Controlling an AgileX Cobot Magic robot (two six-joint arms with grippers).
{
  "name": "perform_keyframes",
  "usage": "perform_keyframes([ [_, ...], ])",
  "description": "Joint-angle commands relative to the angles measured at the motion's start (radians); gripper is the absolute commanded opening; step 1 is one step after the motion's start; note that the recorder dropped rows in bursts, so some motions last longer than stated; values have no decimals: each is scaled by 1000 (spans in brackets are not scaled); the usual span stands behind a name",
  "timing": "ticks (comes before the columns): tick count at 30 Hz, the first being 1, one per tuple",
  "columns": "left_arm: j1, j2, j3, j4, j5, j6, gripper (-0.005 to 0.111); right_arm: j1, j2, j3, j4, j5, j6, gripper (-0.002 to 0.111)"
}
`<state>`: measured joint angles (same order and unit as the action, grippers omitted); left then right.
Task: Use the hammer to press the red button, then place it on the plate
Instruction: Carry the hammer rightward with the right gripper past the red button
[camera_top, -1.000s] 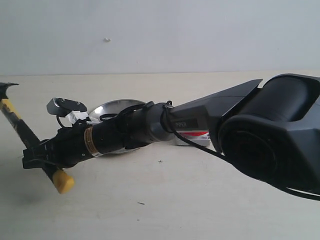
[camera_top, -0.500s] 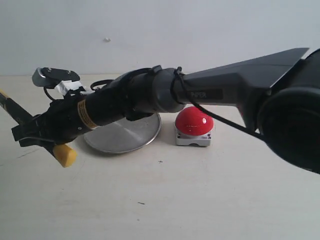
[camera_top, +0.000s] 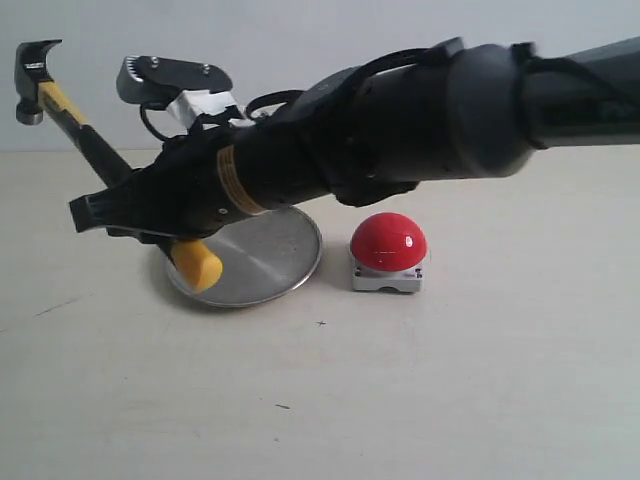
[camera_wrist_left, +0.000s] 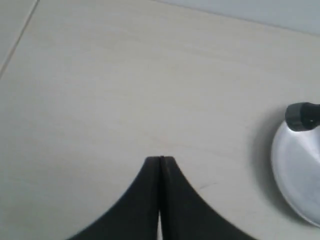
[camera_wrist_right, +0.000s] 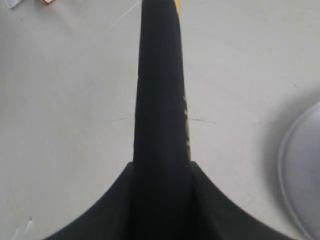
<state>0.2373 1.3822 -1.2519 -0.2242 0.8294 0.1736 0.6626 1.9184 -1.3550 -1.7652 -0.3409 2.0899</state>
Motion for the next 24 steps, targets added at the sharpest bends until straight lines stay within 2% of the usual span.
perform_keyframes([
  [1, 1, -148, 279, -311, -217, 192, 0, -49, -249, 230, 21, 138, -78, 0],
  [2, 1, -173, 323, -350, -251, 227, 0, -66, -302, 285, 21, 175, -79, 0],
  [3, -4, -229, 403, -453, -313, 280, 0, -100, -388, 374, 21, 228, -82, 0],
  [5, -23, -335, 495, -673, -350, 429, 0, -166, -530, 517, 21, 273, -82, 0],
  [7, -73, -481, 596, -888, -358, 612, 0, -223, -665, 648, 21, 299, -72, 0],
  [8, -97, -547, 644, -944, -379, 662, 0, -236, -704, 686, 21, 305, -72, 0],
  [10, -123, -659, 736, -986, -434, 686, 0, -245, -760, 758, 21, 331, -64, 0],
  [14, -126, -866, 916, -1004, -503, 686, 0, -246, -787, 883, 21, 400, -64, 0],
  [24, -126, -1108, 1205, -1067, -641, 686, 0, -246, -787, 934, 48, 426, -66, 0],
])
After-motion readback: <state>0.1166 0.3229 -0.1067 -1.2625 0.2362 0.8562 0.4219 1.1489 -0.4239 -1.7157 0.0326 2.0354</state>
